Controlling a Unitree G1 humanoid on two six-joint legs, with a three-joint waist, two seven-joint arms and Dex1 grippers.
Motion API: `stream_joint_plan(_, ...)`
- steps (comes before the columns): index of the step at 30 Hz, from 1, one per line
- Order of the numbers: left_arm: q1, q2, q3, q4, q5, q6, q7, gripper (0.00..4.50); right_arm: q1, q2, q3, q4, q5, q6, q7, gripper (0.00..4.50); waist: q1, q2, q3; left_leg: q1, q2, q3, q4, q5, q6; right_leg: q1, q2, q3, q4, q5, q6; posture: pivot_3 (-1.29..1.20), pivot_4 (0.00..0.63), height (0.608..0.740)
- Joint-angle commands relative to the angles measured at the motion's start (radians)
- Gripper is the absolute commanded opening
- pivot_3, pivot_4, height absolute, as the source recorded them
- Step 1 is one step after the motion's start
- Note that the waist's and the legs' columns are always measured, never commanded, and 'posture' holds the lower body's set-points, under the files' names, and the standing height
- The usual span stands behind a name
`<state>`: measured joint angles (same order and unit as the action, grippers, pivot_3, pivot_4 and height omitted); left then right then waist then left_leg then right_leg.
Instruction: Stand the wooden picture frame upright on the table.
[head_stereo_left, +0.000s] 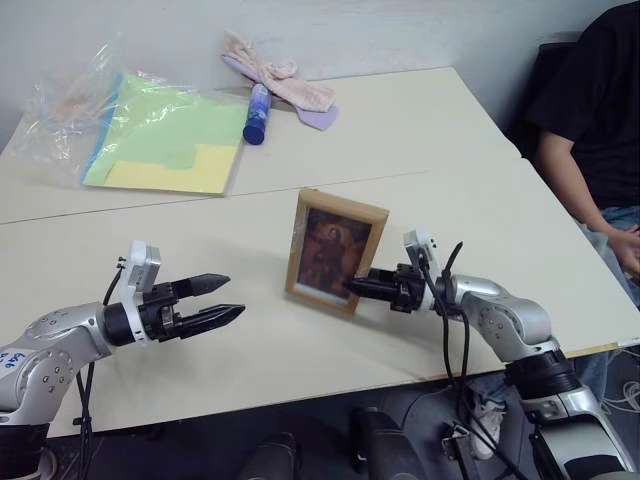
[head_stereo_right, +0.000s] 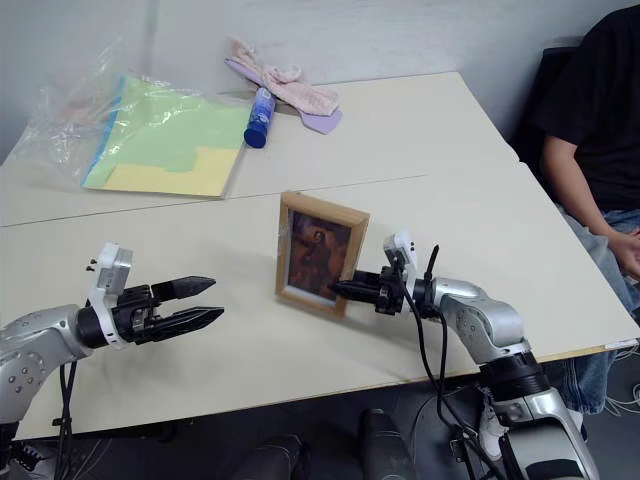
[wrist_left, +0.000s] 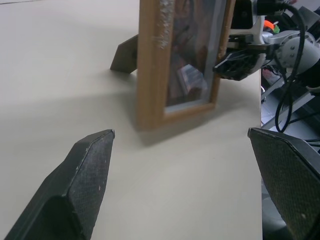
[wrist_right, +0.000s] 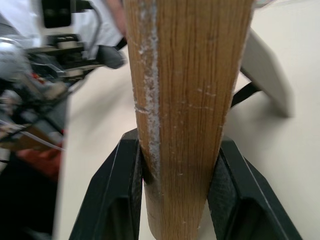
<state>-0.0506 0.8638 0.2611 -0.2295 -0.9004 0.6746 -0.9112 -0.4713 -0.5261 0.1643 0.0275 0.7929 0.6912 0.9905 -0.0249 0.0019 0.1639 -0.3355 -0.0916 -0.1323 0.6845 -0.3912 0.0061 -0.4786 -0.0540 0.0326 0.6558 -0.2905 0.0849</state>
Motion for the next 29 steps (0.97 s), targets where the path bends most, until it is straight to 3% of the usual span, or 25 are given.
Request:
stream_joint_plan(1, -0.002, -0.009, 0.016, 0.0, 0.027, -0.022, -0.025, 4.5, 0.023, -0.015, 0.012, -0.003, -0.095, -0.03, -0.007, 1.26, 0.0, 0.0, 0.0, 0.0, 0.0, 0.0, 0.0, 0.0, 0.0, 0.0, 0.0, 0.0, 0.0, 0.0, 0.0, 0.0, 0.15, 0.74)
stream_joint_plan(7, 0.027, -0.012, 0.005, 0.03, 0.122, -0.09, -0.081, 4.5, 0.041, 0.005, 0.049, 0.035, -0.271, -0.215, -0.005, 1.26, 0.0, -0.003, -0.003, 0.001, 0.0, 0.0, 0.0, 0.0, 0.0, 0.001, 0.0, 0.0, 0.0, 0.0, 0.0, 0.0, 0.15, 0.74)
stream_joint_plan(11, 0.043, -0.008, 0.011, 0.053, 0.164, -0.118, -0.116, 4.5, 0.04, 0.018, 0.02, 0.04, -0.241, -0.177, 0.007, 1.26, -0.002, -0.006, -0.005, 0.002, 0.0, 0.001, 0.0, 0.0, 0.0, 0.001, 0.0, 0.0, 0.0, 0.0, 0.0, 0.0, 0.15, 0.74)
stream_joint_plan(15, 0.054, 0.0, 0.016, 0.069, 0.202, -0.144, -0.148, 4.5, 0.031, 0.028, -0.021, 0.02, -0.228, -0.205, 0.024, 2.55, 0.001, -0.007, -0.006, 0.001, 0.0, 0.0, 0.0, 0.0, 0.0, 0.001, 0.0, 0.0, 0.0, 0.0, 0.0, 0.0, 0.15, 0.74)
stream_joint_plan(21, 0.113, -0.001, 0.053, 0.088, 0.302, -0.287, -0.175, 4.5, 0.104, -0.094, -0.076, -0.065, -0.231, -0.262, 0.158, 4.36, 0.004, -0.007, -0.006, 0.0, 0.0, 0.0, 0.0, -0.001, 0.002, 0.0, 0.0, -0.001, -0.003, 0.0, 0.0, 0.0, 0.15, 0.74)
stream_joint_plan(23, 0.15, 0.0, 0.079, 0.107, 0.354, -0.37, -0.18, 4.5, 0.157, -0.138, -0.122, -0.082, -0.263, -0.38, 0.207, 4.44, 0.007, -0.007, -0.006, 0.0, 0.0, 0.0, 0.0, -0.001, 0.002, 0.001, 0.0, 0.0, -0.003, 0.001, 0.0, 0.0, 0.15, 0.74)
stream_joint_plan(27, 0.22, -0.005, 0.131, 0.146, 0.434, -0.515, -0.179, 4.5, 0.242, -0.201, -0.209, 0.027, -0.414, -0.867, 0.3, 4.44, 0.012, -0.008, -0.006, 0.0, 0.0, 0.003, -0.001, -0.002, 0.002, 0.001, 0.001, 0.001, -0.003, 0.001, 0.001, 0.0, 0.15, 0.74)
stream_joint_plan(29, 0.265, -0.017, 0.171, 0.154, 0.456, -0.573, -0.172, 4.5, 0.269, -0.224, -0.25, 0.095, -0.424, -0.957, 0.32, 4.44, 0.016, -0.008, -0.006, 0.001, 0.0, 0.004, -0.001, -0.002, 0.003, 0.001, 0.001, 0.001, -0.003, 0.001, 0.002, 0.0, 0.15, 0.74)
